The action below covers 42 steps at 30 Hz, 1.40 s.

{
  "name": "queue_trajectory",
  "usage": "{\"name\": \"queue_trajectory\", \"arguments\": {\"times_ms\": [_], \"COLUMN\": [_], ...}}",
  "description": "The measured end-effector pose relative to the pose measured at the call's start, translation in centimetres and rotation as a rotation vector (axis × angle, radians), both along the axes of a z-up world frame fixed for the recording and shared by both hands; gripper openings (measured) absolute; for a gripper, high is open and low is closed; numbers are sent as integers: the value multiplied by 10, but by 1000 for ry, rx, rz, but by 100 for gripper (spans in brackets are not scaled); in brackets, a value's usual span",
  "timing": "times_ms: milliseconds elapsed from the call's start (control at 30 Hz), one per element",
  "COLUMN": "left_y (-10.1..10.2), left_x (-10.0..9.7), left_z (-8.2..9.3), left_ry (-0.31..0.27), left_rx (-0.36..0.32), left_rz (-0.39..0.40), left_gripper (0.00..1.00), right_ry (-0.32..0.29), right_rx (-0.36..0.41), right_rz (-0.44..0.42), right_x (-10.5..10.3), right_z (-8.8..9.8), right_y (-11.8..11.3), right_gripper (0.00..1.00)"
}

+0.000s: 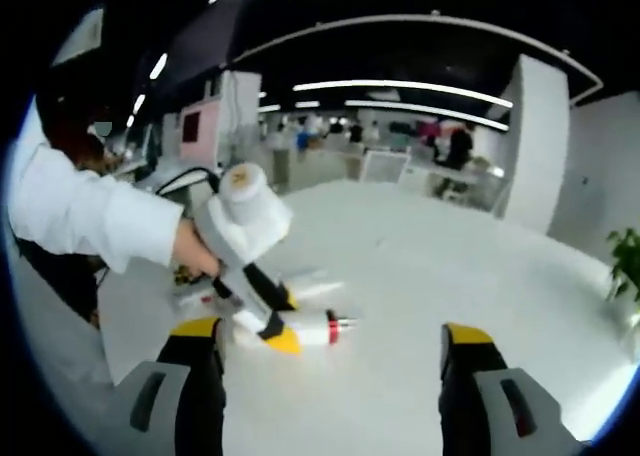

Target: Arrange the skincare products in the storage area until every visible bottle or jar stands upright without overlapping.

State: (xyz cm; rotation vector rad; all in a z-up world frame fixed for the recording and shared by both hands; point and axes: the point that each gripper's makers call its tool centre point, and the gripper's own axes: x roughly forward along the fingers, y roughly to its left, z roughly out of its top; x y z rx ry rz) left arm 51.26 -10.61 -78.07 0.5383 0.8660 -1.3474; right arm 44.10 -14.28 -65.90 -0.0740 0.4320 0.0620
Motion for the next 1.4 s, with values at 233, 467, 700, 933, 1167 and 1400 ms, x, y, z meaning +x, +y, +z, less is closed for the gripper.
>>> {"name": "queue_trajectory", "arguments": {"times_ms": [233,467,700,933,1167,1400], "left_y": [4,6,6,10,14,16], "left_x": [-4,-9,-21,-21,-20,-19], "left_z": [1,4,8,11,14,14], "left_ry": [24,65,101,76,93,166], "left_rx": [-40,-93,-186,-245,-294,-293], "left_rz": [1,36,36,61,88,133], "left_gripper": [24,24,24,24,24,24], "right_ry": [23,37,12,54,105,136], "right_rx": [64,214,517,651,860,1077], "right_rz": [-21,-85,-177,-205,-238,-318], "right_x": [-1,-3,-3,-4,-1,11], "right_z": [-10,-18,-24,-42,-64,-79], "right_y": [-5,-9,-9,-1,17,24], "right_gripper": [83,82,76,68,62,61]}}
